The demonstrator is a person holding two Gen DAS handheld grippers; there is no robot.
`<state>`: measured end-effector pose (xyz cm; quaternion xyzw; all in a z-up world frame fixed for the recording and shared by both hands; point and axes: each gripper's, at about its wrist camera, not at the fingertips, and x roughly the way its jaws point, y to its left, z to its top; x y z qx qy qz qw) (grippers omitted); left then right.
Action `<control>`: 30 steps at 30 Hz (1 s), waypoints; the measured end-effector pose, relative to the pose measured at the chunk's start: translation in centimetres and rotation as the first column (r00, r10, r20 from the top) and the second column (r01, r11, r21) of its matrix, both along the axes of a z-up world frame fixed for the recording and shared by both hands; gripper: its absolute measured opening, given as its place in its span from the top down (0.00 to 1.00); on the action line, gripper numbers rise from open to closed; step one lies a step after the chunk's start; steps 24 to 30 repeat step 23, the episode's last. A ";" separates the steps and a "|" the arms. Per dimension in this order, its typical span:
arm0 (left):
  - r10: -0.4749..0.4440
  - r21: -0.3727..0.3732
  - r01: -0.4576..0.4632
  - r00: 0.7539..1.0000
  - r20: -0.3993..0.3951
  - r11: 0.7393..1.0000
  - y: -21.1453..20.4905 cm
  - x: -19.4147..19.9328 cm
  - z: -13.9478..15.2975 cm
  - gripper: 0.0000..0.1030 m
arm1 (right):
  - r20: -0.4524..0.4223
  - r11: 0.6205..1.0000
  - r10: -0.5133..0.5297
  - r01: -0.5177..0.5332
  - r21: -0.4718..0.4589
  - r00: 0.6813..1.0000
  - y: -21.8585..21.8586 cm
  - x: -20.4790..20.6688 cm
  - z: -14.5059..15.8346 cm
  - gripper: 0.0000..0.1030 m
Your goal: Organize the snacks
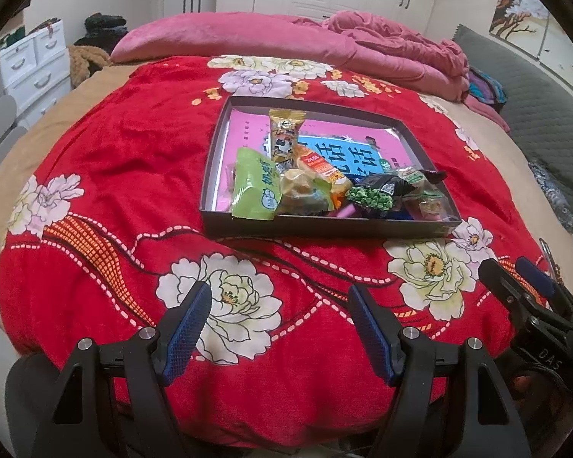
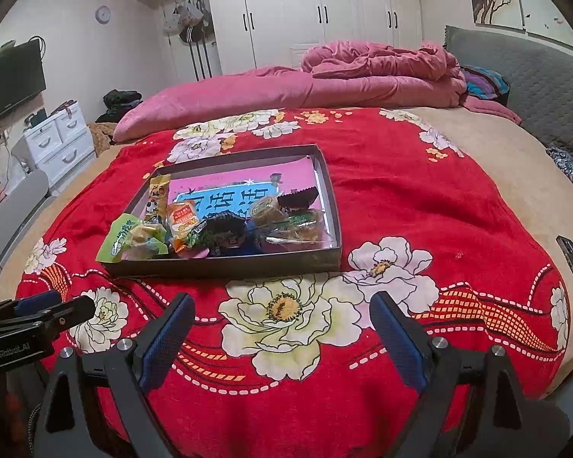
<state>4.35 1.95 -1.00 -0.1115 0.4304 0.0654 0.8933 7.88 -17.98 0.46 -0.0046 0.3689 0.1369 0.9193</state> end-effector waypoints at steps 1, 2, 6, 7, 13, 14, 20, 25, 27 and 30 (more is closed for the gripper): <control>-0.001 0.000 0.001 1.000 -0.001 1.000 0.0 0.0 0.0 0.27 | -0.001 1.000 0.000 0.000 0.000 1.000 0.0 0.0 0.0 0.10; 0.000 0.002 0.000 1.000 -0.001 1.000 0.0 0.0 0.0 0.27 | -0.001 1.000 0.000 0.000 0.000 1.000 0.0 0.1 0.0 0.10; 0.003 0.016 -0.003 1.000 0.002 1.000 0.0 -0.1 0.1 0.27 | 0.002 1.000 -0.001 0.001 0.001 1.000 0.0 0.0 0.0 0.10; 0.003 0.017 -0.003 1.000 0.002 1.000 0.0 0.0 0.2 0.27 | 0.003 1.000 -0.002 0.002 0.001 1.000 0.0 0.0 0.1 0.10; 0.027 0.035 -0.027 1.000 0.007 0.999 0.1 0.0 0.0 0.27 | 0.008 1.000 -0.005 0.005 0.001 1.000 -0.2 0.2 0.3 0.10; 0.032 0.035 -0.032 0.999 0.011 0.999 0.3 0.0 0.0 0.27 | 0.011 1.000 -0.009 0.009 0.001 1.000 -0.3 0.2 0.4 0.10; 0.062 0.001 -0.062 0.998 0.025 0.998 2.2 1.9 -0.8 0.27 | 0.039 0.995 -0.100 0.100 -0.002 0.994 -2.5 1.5 0.5 0.09; 0.109 -0.002 -0.110 0.990 0.091 0.994 4.3 2.8 -0.2 0.27 | 0.015 0.984 -0.176 0.176 0.011 0.984 -4.8 3.5 -0.1 0.08; 0.109 -0.002 -0.110 0.990 0.091 0.994 4.3 2.8 -0.2 0.27 | 0.015 0.984 -0.176 0.176 0.011 0.984 -4.8 3.5 -0.1 0.08; 0.109 -0.002 -0.110 0.990 0.091 0.994 4.3 2.8 -0.2 0.27 | 0.015 0.984 -0.176 0.176 0.011 0.984 -4.8 3.5 -0.1 0.08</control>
